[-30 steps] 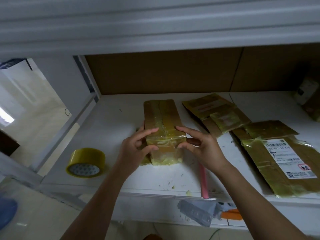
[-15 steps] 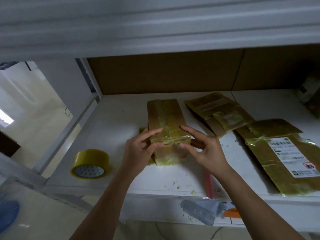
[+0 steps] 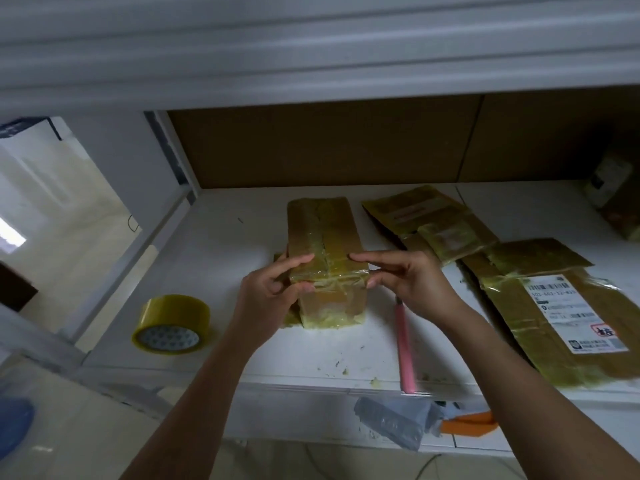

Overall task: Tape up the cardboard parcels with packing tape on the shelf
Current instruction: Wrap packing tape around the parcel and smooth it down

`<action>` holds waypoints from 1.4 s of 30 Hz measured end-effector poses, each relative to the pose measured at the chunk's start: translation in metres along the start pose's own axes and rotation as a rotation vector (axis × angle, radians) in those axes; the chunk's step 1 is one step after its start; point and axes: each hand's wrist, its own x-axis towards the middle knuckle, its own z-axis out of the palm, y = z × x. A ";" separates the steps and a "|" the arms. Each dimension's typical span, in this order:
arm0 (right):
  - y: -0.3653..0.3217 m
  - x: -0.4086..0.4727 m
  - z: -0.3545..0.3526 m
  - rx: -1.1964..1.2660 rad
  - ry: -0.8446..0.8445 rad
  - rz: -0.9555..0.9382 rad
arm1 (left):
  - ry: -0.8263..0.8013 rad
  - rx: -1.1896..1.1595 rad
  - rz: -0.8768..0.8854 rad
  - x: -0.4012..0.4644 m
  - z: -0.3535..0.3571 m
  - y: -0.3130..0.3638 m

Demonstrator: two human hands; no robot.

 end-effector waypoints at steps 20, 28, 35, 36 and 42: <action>-0.011 -0.076 0.081 0.141 0.715 0.028 | 0.042 -0.131 -0.064 -0.004 -0.001 0.006; -0.012 -0.072 0.090 0.053 0.596 -0.002 | 0.038 -0.141 -0.064 -0.005 -0.001 0.006; -0.016 -0.056 0.094 0.112 0.540 0.079 | 0.039 -0.150 -0.068 -0.003 -0.003 0.006; -0.017 -0.055 0.094 0.146 0.535 0.081 | 0.047 -0.158 -0.072 -0.003 -0.004 0.004; -0.025 -0.052 0.082 0.328 0.604 0.102 | 0.029 -0.112 -0.061 -0.002 -0.001 0.005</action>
